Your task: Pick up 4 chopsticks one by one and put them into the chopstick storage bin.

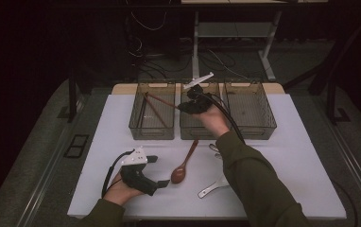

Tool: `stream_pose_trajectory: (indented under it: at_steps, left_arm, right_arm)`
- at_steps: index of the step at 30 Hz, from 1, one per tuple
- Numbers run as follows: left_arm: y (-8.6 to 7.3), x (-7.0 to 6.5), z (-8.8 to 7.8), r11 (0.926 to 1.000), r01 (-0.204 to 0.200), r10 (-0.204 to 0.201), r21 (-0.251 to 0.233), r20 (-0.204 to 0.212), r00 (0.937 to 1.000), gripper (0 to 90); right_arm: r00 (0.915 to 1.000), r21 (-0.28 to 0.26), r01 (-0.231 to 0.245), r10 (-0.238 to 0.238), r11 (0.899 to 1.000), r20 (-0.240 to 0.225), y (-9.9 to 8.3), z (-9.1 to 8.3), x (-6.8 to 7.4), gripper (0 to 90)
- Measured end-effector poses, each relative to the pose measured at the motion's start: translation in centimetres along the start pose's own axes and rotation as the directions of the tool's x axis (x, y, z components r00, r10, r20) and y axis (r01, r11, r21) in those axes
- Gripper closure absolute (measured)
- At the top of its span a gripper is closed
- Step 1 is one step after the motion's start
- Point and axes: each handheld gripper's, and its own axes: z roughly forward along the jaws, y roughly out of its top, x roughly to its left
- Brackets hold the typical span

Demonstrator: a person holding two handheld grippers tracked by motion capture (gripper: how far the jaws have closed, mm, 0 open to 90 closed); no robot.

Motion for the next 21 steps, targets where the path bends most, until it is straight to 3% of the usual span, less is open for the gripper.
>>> stream_pose_trajectory:
  at_steps: [14, 21]
  left_arm:
    - [0.1, 0.0, -0.1, 1.0, -0.001, 0.001, -0.007, 0.012, 0.9999, 0.0]
    - [0.1, 0.0, -0.1, 1.0, 0.002, -0.002, -0.009, 0.017, 0.9998, 0.0]
  right_arm:
    - [0.9964, 0.078, -0.053, 0.048, 0.996, 0.07, 2.6, 6.0, 0.7, 84.4]
    - [0.9947, 0.09, -0.067, 0.06, 0.994, 0.084, 3.3, 7.7, 1.0, 84.1]
